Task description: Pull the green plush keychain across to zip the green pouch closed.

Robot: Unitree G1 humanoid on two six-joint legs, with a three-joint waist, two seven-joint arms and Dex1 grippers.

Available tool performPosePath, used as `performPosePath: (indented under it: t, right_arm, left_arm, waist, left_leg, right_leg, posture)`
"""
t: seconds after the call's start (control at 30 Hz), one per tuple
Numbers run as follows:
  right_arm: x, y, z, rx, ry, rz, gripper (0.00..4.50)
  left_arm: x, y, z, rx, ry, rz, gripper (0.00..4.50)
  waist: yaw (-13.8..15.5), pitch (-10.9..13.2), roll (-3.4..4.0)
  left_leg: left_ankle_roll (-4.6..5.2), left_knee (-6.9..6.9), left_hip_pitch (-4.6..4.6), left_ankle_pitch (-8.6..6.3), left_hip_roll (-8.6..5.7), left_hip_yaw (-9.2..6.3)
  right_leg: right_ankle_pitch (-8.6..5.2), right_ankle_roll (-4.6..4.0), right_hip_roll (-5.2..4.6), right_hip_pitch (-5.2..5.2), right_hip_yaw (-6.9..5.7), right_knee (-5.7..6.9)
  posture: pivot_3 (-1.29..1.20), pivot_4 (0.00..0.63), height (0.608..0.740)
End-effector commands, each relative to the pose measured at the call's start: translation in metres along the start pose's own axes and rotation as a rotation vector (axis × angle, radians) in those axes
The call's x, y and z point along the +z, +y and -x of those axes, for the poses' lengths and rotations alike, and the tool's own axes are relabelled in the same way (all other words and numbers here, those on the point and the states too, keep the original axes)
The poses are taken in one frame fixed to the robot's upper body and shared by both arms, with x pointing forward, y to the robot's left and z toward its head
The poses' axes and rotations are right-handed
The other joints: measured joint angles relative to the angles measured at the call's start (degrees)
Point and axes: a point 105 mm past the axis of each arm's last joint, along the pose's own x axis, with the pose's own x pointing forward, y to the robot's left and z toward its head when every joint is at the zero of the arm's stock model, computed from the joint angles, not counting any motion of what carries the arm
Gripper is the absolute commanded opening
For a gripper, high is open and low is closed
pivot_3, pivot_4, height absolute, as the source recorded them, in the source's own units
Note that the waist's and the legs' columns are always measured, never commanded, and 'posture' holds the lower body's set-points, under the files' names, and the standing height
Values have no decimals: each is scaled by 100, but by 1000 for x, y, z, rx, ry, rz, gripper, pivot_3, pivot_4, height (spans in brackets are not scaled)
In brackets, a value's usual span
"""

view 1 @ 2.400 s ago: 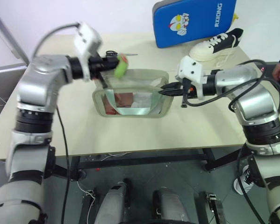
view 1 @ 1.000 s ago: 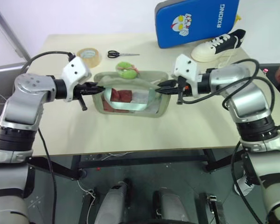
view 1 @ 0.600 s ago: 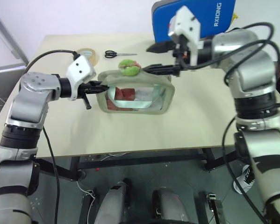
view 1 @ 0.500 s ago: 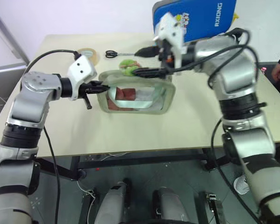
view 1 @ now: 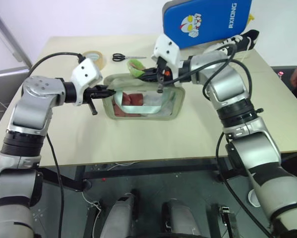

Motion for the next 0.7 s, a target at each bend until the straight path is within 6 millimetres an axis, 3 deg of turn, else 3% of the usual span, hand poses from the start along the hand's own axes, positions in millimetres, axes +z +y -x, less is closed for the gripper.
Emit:
performPosePath:
  t: [0.03, 0.2, 0.3, 0.47, 0.6, 0.7]
  right_arm:
    - [21, -19, 20, -94, -35, 57, 19]
    - [19, -46, 73, -302, 26, 85, 19]
    - [4, -60, 105, -458, 131, 135, 19]
    - [-41, -75, 153, -671, 409, 297, 19]
    - [-102, -61, 144, -719, 507, 215, 19]
    - [-152, -31, 110, -660, 510, 60, 19]
  left_arm:
    - [21, 9, 4, 42, -56, -57, 0]
    - [19, 9, 3, 39, -52, -48, 0]
    - [16, 10, 4, 45, -41, -51, 0]
    - [14, 8, 5, 38, -36, -38, 0]
    - [14, 7, 2, 33, -39, -34, 0]
    - [15, 5, -1, 25, -43, -30, 0]
  waist:
    - [14, 0, 0]
    - [50, 1, -1]
    - [32, 1, -1]
    - [11, 1, 0]
    - [-26, 1, -1]
    - [-21, 1, -1]
  left_leg:
    - [0, 0, 0, 0, 0, 0]
    - [-1, 3, -2, -1, -1, 0]
    - [-1, 2, -2, -1, -1, 0]
    - [-1, -4, -5, -2, -1, 2]
    - [5, -5, -5, 3, 1, 2]
    - [11, -3, 1, 8, 1, 2]
  right_leg:
    - [0, 0, 0, -2, 0, 0]
    - [0, 0, -5, -14, 0, -2]
    - [-1, -1, -7, -19, 0, -4]
    - [-2, -3, -10, -10, 4, -7]
    - [-2, -4, -9, -4, 5, -5]
    - [-3, -4, -6, 5, 4, -4]
  posture:
    - [0, 150, 740]
    - [0, 150, 740]
    - [0, 150, 740]
    - [0, 150, 740]
    - [0, 150, 740]
    - [0, 150, 740]
